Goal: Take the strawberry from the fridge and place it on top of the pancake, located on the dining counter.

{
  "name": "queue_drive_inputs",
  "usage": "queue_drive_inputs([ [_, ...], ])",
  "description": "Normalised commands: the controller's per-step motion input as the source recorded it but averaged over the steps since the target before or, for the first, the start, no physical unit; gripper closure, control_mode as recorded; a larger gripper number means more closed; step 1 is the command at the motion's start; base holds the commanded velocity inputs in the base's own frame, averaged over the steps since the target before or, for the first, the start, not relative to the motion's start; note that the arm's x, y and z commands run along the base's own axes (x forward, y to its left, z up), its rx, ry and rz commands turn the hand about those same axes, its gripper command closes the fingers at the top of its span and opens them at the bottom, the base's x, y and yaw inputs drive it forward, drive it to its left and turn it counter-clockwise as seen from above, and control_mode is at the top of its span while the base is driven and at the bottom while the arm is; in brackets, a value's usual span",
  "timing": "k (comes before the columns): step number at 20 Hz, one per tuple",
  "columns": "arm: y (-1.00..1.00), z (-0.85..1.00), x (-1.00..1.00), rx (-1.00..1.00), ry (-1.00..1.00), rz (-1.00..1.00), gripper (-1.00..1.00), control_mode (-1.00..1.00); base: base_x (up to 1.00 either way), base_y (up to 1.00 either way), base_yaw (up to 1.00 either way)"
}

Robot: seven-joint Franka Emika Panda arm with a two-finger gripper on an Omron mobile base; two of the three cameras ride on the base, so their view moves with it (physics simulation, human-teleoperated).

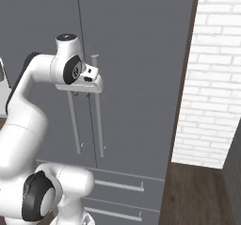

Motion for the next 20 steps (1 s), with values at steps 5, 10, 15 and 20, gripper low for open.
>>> queue_drive_inputs([
  [5, 0.0, 0.0, 0.0, 0.0, 0.0, 0.0, -1.0, 1.0, 0.0, 0.0, 0.0],
  [10, 0.0, 0.0, 0.0, 0.0, 0.0, 0.0, -1.0, 1.0, -0.22, -0.03, 0.0],
  [15, 0.0, 0.0, 0.0, 0.0, 0.0, 0.0, -1.0, 1.0, -0.42, -0.02, 0.0],
  [20, 0.0, 0.0, 0.0, 0.0, 0.0, 0.0, -1.0, 1.0, -0.46, 0.0, 0.0],
])
